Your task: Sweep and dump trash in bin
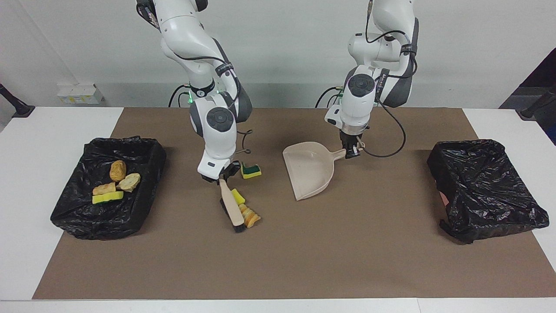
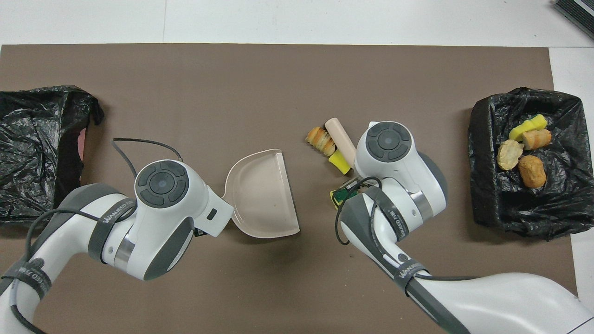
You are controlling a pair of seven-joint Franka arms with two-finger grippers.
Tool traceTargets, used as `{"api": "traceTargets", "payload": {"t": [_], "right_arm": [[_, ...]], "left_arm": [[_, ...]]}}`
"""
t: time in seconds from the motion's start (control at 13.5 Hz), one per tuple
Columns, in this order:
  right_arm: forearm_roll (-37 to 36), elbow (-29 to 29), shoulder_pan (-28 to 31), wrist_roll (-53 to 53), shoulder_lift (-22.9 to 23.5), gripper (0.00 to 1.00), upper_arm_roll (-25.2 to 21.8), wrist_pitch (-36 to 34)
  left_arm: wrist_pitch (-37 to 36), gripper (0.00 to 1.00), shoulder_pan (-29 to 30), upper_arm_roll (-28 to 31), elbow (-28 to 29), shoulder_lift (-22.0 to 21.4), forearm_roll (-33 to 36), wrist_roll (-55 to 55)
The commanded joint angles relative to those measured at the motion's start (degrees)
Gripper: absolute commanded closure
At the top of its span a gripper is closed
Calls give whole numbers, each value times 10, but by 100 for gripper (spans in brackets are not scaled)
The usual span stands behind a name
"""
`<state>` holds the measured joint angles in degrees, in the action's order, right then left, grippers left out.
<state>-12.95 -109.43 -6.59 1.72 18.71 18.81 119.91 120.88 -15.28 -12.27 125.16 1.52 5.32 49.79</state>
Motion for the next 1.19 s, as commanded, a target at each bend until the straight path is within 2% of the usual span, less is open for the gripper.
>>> {"api": "traceTargets", "payload": {"t": [0.0, 0.3, 0.44, 0.74, 0.96, 1.11], "right_arm": [[31, -8, 4, -29, -9, 100, 49, -14], [146, -4, 2, -18, -15, 100, 95, -24], [192, 4, 4, 5, -35, 100, 102, -32], [195, 4, 50, 20, -86, 100, 96, -90], [183, -5, 92, 45, -118, 100, 91, -144], [173, -23, 128, 45, -133, 100, 90, -161]], "left_arm": [[8, 100, -6, 6, 22, -20, -5, -18], [6, 100, -17, 6, 27, -19, -24, -121], [7, 100, -19, 6, 27, -20, -24, -120], [7, 100, -17, 6, 27, -19, -24, -113], [9, 100, -18, 8, 26, -19, -24, -30], [13, 100, -21, 8, 26, -18, -24, -30]]}}
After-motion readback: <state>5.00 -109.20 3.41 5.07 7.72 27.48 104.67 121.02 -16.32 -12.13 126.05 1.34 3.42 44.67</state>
